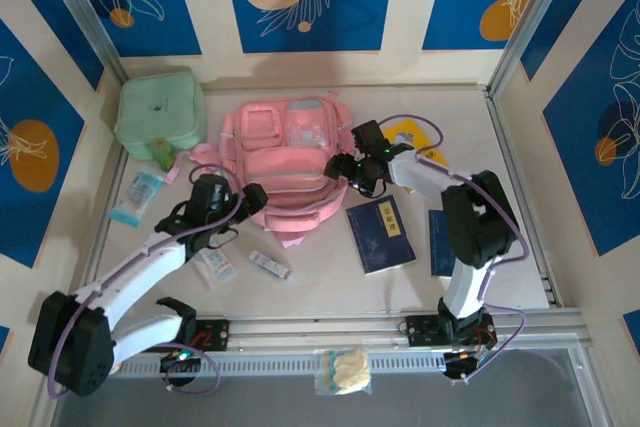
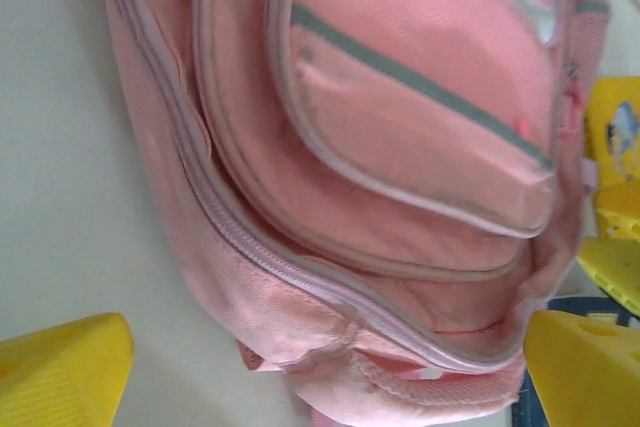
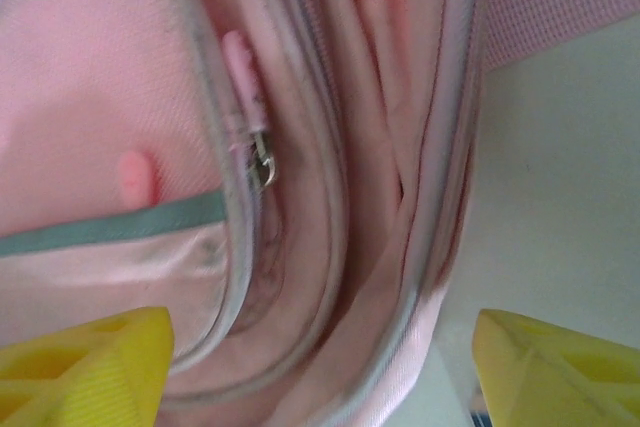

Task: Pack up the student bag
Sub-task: Rotate the student bag at the top-center of the table.

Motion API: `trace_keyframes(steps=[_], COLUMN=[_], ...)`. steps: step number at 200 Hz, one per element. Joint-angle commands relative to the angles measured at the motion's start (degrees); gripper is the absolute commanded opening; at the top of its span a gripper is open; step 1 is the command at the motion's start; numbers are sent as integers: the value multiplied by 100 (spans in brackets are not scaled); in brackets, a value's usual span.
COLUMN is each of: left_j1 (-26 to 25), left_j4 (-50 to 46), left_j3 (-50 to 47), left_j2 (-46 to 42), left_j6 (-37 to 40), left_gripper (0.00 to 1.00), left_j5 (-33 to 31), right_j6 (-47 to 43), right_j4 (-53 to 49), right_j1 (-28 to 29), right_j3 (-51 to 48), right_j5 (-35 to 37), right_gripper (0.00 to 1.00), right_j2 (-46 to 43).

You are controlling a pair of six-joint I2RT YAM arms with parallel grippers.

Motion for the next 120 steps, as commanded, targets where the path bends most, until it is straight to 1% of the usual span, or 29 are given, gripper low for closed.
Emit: trace_keyframes(steps=[1, 15, 34, 47, 58, 75, 88, 105, 120], left_j1=[-161, -193, -210, -224, -230, -243, -243, -243, -203], left_j4=[486, 929, 1292, 1549, 1631, 1727, 2002, 2206, 2206], left_j3=[-89, -97, -41, 40, 113, 113, 39, 78, 208], left_j2=[391, 738, 1183, 1458, 1654, 1802, 1857, 1906, 1956], left_j6=[-233, -260, -328, -284, -239, -290, -321, -278, -199], left_gripper=[99, 100, 99, 99, 99, 99, 99, 100, 99], left_j5=[77, 229, 280, 383, 346, -1, -113, -264, -460], right_j6=[60, 26, -8, -51, -111, -250, -400, -617, -691], right_j4=[-148, -144, -160, -104, -104, -23, -6, -40, -120], right_j1=[57, 81, 86, 77, 77, 72, 62, 66, 182], right_j3=[289, 394, 497, 520, 539, 529, 547, 592, 509], right_j5=[26, 117, 83, 2, -8, -74, -171, -456, -478], right_gripper=[74, 68, 56, 41, 29, 14, 0, 0, 0], right_j2=[303, 467, 633, 643, 582, 424, 275, 41, -254])
